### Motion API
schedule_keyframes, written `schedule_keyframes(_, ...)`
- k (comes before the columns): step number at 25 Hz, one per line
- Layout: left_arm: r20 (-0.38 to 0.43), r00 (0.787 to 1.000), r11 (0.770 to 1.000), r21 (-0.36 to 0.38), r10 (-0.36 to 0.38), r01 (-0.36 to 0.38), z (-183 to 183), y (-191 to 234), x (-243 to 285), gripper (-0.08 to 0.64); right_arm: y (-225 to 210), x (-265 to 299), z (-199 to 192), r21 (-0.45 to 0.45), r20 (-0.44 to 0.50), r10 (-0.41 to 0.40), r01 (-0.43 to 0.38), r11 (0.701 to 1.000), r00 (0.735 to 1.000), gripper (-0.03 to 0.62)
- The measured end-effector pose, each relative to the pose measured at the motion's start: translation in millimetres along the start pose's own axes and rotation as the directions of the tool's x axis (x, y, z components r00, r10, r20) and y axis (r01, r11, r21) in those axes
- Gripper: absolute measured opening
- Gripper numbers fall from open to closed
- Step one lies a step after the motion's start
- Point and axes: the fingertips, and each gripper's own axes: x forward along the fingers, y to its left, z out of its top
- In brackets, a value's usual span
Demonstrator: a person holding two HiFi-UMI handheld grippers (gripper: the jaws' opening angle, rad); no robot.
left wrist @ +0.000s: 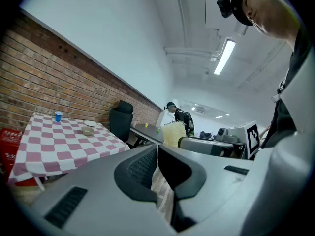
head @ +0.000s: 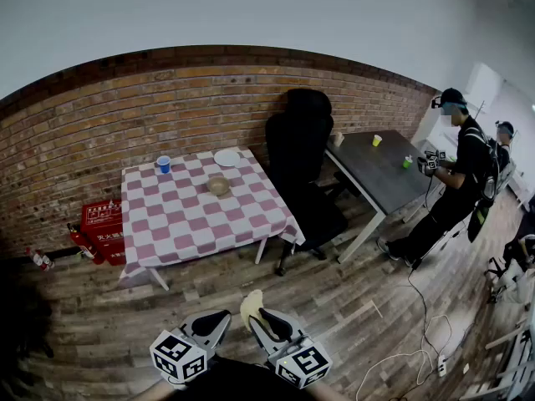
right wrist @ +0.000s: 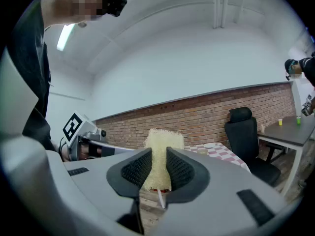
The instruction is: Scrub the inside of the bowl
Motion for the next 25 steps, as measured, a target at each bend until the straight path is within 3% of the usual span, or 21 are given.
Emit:
schedule_keyframes(5, -0.005, 1.000, 1.000, 0.022, -0.011, 0.011, -1, -3, 13, 0.021, -11, -6, -3, -0.014, 0.018, -0.009, 0.009, 1.000, 1.000, 0.103)
schedule_keyframes(15, -0.019, 0.999, 0.999, 0.002, 0.044, -0.044, -11, -12, 30, 0.021, -29, -14, -8, 0.010, 0.011, 0.046, -0.046, 0.999, 0.999, 0.103)
schedule_keyframes(25, -0.080, 0.994, 0.995, -0.052, 0.078, -0.083, -42, -19, 48, 0.021, -52, -25, -34, 0.096, -0.009, 0.081, -0.080, 0.992, 0.997, 0.103)
